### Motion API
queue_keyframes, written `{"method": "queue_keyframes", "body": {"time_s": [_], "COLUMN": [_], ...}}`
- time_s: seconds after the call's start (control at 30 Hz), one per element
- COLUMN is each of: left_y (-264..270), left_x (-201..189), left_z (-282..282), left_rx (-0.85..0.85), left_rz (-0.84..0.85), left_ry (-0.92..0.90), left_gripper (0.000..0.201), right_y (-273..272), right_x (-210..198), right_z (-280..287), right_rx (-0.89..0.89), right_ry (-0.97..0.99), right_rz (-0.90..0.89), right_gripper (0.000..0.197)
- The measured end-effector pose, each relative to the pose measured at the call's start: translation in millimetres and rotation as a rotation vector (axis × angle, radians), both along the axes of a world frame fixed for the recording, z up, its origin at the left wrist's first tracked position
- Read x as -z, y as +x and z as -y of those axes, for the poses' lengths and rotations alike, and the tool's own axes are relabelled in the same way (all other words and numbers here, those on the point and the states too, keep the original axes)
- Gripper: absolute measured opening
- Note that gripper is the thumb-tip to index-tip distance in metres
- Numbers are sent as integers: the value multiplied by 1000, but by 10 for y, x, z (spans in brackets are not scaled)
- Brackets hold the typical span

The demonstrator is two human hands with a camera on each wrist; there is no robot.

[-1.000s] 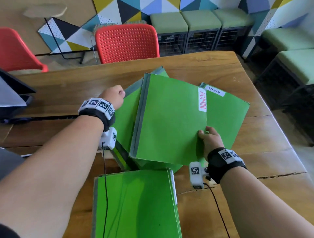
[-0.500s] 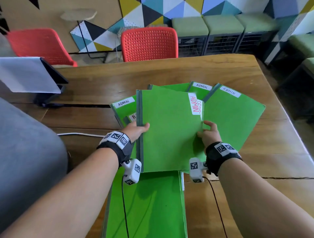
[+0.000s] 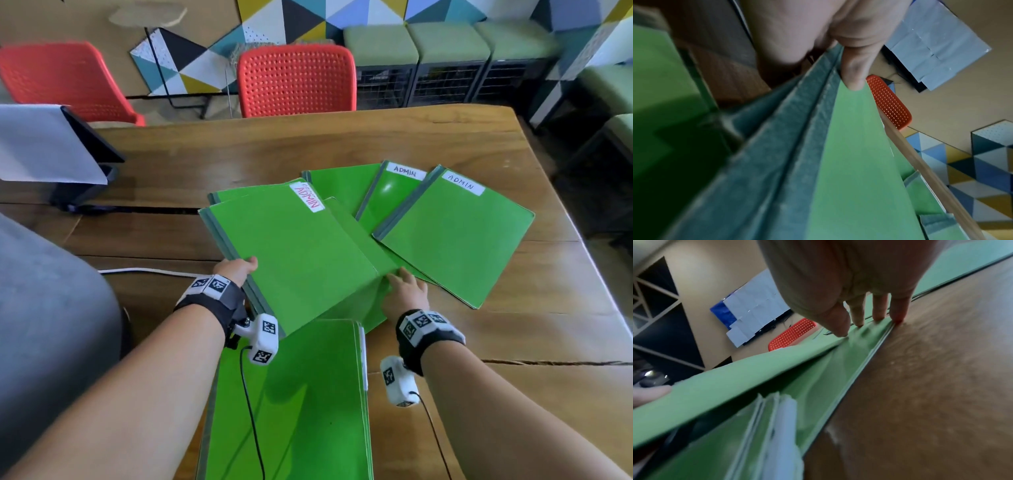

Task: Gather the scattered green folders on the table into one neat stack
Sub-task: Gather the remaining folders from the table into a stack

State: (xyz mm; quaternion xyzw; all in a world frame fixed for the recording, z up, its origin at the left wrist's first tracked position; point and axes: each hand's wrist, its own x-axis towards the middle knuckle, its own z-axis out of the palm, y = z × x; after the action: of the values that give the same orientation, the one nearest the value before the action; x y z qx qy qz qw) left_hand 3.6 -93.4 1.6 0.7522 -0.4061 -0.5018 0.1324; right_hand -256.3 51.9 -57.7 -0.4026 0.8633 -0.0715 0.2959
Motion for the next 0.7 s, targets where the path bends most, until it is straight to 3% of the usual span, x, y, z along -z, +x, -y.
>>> {"method": "queue_keyframes", "body": {"time_s": [0.1, 0.3, 0.37, 0.5, 0.53, 0.6, 0.7], "left_y": [-142, -266, -289, -315, -311, -288, -275], "left_x": [98, 163, 191, 154, 137, 107, -74], "left_z": [3, 24, 47, 76, 76, 103, 204], "left_rx": [19, -7, -6, -98, -122, -194, -267], "left_rz": [21, -32, -26, -51, -70, -112, -181], "left_ry": [-41, -120, -154, -272, -295, -353, -435], "left_gripper": [85, 87, 78, 46, 35, 32, 28], "right_y": [-20, -230, -304, -438, -468, -524, -583], "right_x": [12, 83, 109, 122, 119, 133, 135], "right_z": [121, 260, 257, 264, 257, 228, 188], "right_rx": [69, 230, 215, 56, 56, 71, 43], "right_ry": [-46, -287, -303, -137, -91, -23, 38], "right_rz": [45, 245, 219, -114, -130, -118, -131], "right_gripper": [60, 43, 43, 61, 68, 75, 68]}}
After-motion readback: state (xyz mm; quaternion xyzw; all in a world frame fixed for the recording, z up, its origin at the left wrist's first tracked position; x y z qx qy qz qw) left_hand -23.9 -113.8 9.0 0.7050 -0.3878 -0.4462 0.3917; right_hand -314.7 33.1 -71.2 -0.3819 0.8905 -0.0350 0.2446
